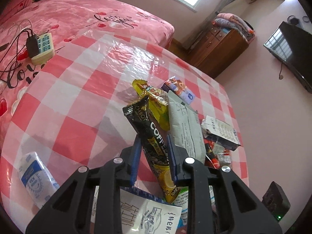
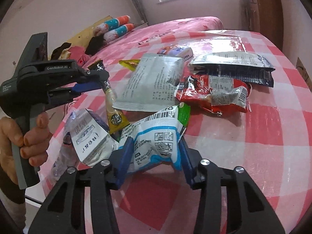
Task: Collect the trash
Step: 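Lift the coffee packet with the left tool while the right tool grasps the blue-white snack bag, then carry both packets to the pink bin with both tools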
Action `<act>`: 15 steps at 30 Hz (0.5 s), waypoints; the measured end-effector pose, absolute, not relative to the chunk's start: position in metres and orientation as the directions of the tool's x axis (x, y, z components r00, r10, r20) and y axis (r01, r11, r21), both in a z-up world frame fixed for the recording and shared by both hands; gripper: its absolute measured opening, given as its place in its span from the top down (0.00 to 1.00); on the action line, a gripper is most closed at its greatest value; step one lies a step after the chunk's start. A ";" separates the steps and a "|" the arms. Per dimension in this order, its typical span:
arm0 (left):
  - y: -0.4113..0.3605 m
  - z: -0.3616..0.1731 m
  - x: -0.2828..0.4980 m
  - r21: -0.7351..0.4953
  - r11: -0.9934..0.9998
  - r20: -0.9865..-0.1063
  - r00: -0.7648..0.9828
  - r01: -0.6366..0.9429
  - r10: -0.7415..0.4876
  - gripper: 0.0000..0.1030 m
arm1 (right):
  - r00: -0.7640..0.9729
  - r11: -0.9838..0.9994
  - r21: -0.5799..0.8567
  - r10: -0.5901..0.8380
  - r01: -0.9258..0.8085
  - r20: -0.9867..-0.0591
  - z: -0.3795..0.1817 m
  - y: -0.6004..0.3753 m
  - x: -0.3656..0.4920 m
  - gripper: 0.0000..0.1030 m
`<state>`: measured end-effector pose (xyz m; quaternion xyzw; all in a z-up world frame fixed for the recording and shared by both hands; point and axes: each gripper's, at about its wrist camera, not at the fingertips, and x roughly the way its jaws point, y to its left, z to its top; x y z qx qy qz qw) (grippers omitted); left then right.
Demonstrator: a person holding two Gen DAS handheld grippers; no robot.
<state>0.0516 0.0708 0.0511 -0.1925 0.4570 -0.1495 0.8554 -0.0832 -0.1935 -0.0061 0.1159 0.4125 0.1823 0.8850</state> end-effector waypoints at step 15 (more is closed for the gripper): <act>0.087 0.080 0.017 -0.564 0.815 -0.632 0.567 0.132 -0.529 0.76 | 0.686 0.889 0.406 0.431 -0.211 -0.586 0.010 -0.218 -0.105 0.60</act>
